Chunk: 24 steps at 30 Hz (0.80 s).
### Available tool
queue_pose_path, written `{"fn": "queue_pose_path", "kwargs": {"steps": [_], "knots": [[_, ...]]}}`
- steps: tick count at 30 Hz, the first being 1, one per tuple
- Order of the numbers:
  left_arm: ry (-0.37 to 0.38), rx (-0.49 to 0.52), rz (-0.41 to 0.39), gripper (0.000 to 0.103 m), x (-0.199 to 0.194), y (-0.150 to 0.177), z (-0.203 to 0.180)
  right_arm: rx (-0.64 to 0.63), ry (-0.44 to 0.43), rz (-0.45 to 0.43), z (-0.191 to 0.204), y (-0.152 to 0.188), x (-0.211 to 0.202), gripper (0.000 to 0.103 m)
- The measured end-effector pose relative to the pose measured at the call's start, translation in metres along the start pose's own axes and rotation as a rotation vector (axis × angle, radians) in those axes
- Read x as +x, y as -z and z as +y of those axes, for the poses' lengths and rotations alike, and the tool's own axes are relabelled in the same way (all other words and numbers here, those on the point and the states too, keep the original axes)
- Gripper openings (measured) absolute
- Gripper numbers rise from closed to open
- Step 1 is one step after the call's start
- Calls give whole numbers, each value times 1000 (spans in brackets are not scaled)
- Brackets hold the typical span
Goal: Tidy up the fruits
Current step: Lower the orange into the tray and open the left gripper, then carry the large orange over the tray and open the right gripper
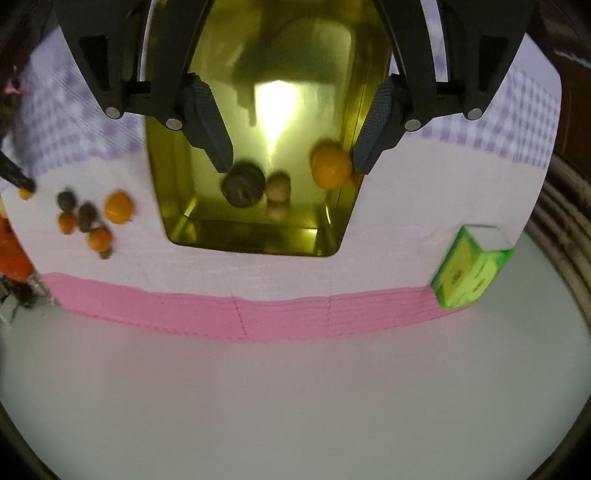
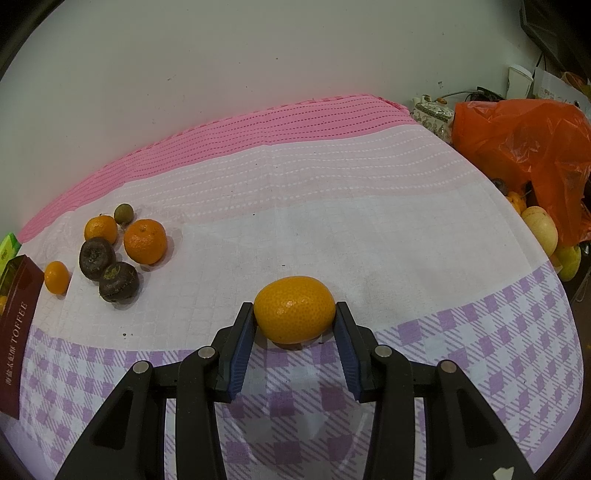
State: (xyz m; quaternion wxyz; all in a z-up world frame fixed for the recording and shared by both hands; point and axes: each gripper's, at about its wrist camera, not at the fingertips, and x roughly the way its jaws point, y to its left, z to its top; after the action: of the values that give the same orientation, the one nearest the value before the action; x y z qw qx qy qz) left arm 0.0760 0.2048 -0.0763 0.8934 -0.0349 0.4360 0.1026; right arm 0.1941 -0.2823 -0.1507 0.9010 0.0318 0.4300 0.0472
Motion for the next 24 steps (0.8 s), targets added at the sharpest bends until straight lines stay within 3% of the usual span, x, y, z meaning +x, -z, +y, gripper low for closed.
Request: {"fn": "queue_pose_path", "kwargs": {"steps": [5, 11, 14, 17, 24], "knots": [[-32, -112, -33, 71, -42, 34, 19, -22, 12, 4, 1, 1, 0, 39], [-30, -246, 16, 75, -65, 68, 54, -52, -5, 11, 18, 3, -10, 39], [-29, -287, 30, 75, -71, 77, 66, -56, -65, -9, 42, -3, -29, 39], [-58, -267, -11, 75, -78, 78, 66, -70, -139, -16, 72, -7, -43, 39], [-118, -202, -68, 80, -91, 74, 64, -244, -365, -23, 198, -11, -80, 39]]}}
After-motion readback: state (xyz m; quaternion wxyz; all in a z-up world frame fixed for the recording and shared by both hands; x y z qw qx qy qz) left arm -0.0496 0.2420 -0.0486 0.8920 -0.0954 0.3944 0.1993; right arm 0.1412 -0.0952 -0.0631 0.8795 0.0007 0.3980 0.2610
